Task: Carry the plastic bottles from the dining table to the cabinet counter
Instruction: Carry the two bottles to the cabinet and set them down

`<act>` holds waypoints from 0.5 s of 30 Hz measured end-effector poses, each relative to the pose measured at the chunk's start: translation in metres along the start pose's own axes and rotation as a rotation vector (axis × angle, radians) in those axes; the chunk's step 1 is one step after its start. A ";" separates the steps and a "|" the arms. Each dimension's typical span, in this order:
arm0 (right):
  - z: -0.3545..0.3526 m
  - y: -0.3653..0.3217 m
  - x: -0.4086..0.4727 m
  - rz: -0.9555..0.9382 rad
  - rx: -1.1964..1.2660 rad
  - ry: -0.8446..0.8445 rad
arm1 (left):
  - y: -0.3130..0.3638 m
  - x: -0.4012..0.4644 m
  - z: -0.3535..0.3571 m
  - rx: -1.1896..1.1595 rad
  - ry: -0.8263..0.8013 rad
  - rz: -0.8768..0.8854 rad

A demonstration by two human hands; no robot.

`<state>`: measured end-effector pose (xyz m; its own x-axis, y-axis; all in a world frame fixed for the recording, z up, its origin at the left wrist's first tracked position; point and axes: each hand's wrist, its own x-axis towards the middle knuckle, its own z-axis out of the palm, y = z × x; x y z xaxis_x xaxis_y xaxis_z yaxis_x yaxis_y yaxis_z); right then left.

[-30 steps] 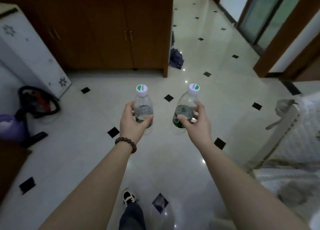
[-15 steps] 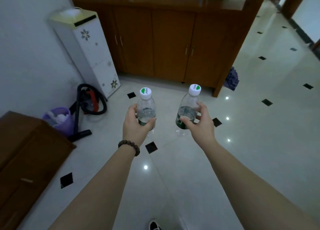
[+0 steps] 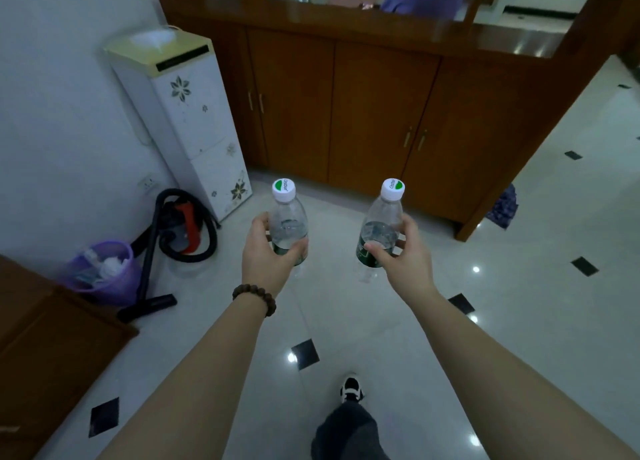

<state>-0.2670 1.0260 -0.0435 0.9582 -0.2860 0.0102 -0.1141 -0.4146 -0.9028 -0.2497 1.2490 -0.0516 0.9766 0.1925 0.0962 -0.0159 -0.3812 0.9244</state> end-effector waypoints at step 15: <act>0.049 -0.053 0.293 -0.152 -0.018 -0.177 | 0.034 0.258 0.058 -0.011 0.129 -0.077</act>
<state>0.0328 1.0066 -0.0136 0.9956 -0.0642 0.0683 0.0315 -0.4571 -0.8889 0.0142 1.2333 -0.0164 0.9393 0.3355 0.0712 0.0547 -0.3515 0.9346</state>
